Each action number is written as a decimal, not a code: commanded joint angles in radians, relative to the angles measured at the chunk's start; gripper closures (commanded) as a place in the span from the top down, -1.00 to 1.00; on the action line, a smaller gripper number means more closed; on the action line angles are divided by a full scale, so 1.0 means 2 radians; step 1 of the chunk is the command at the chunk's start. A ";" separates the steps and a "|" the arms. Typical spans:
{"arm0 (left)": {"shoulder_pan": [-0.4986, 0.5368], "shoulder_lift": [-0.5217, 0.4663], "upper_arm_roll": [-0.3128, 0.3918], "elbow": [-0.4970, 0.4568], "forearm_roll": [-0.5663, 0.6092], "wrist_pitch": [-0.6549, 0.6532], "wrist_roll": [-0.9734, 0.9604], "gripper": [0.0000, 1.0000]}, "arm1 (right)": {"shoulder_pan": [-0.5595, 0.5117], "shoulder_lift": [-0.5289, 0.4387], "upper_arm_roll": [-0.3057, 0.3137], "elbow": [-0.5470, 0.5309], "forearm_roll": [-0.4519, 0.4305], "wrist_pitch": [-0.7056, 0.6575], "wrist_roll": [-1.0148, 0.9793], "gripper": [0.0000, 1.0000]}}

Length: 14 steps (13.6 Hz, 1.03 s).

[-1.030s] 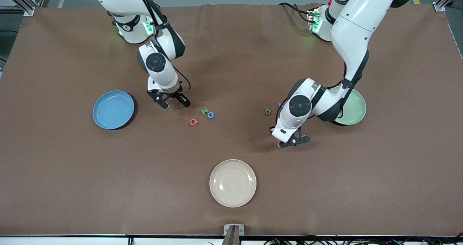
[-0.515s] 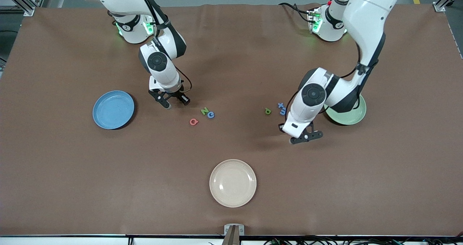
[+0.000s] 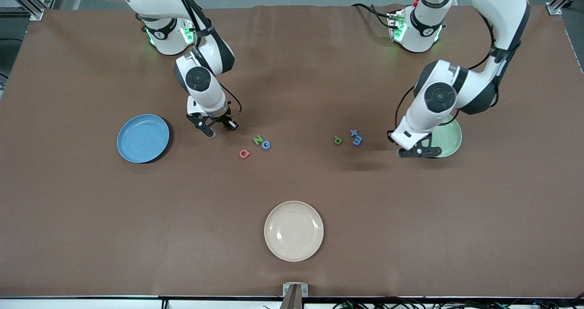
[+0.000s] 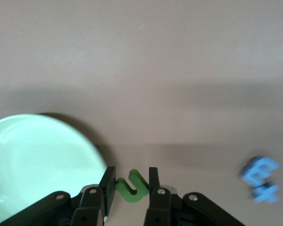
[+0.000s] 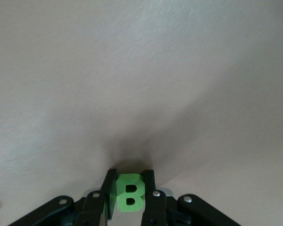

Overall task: Sort uppercase to blue plate, lowercase to green plate
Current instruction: 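Carry the u to the green plate while the right gripper carries the B, then open both grippers to drop the letters onto their plates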

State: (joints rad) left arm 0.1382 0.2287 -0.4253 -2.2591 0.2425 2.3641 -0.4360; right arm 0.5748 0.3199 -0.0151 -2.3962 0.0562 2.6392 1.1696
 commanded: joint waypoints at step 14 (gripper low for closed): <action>0.115 -0.030 -0.011 -0.145 0.066 0.143 0.136 -0.59 | -0.328 -0.110 -0.002 -0.010 -0.083 -0.142 -0.456 -0.94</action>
State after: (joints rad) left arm 0.3261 0.1792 -0.4323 -2.5257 0.3159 2.6267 -0.1759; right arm -0.0581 0.1030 -0.0394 -2.4013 -0.0781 2.3241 0.2604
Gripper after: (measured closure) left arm 0.674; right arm 0.727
